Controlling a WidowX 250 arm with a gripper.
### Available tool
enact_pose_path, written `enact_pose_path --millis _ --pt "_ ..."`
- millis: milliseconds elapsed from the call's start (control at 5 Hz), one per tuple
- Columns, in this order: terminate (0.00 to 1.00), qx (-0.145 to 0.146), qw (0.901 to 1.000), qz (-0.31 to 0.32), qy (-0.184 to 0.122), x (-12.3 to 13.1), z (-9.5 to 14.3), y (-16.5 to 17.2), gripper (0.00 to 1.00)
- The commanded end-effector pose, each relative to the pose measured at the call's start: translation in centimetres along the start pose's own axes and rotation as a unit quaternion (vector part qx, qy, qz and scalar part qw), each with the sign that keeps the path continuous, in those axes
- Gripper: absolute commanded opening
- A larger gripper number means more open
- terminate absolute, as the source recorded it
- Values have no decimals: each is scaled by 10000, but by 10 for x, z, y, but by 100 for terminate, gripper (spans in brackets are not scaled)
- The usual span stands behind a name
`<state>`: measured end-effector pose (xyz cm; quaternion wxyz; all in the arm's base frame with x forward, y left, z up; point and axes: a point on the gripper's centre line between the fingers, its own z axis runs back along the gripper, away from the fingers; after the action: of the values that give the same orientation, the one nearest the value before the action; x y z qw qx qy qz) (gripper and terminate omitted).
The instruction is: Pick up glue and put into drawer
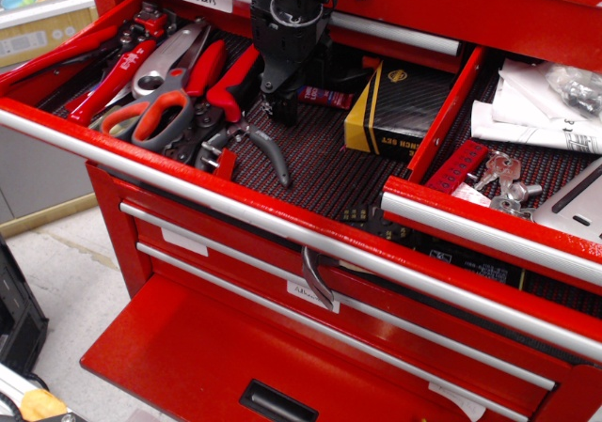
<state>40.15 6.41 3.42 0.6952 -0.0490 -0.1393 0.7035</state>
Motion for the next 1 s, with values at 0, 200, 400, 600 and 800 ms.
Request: enact_pose_path --millis 0,200,400,600,800 --pt "0 -308 9992 103 254 -3 3 -11 100" --pt "0 -315 9978 228 535 -8 2 -9 0" --pt "0 -446 9956 329 757 -14 -2 -10 0" --pt "0 -531 9933 365 959 -20 -2 -11 0" --pt "0 -106 9951 158 974 -30 32 -6 0"
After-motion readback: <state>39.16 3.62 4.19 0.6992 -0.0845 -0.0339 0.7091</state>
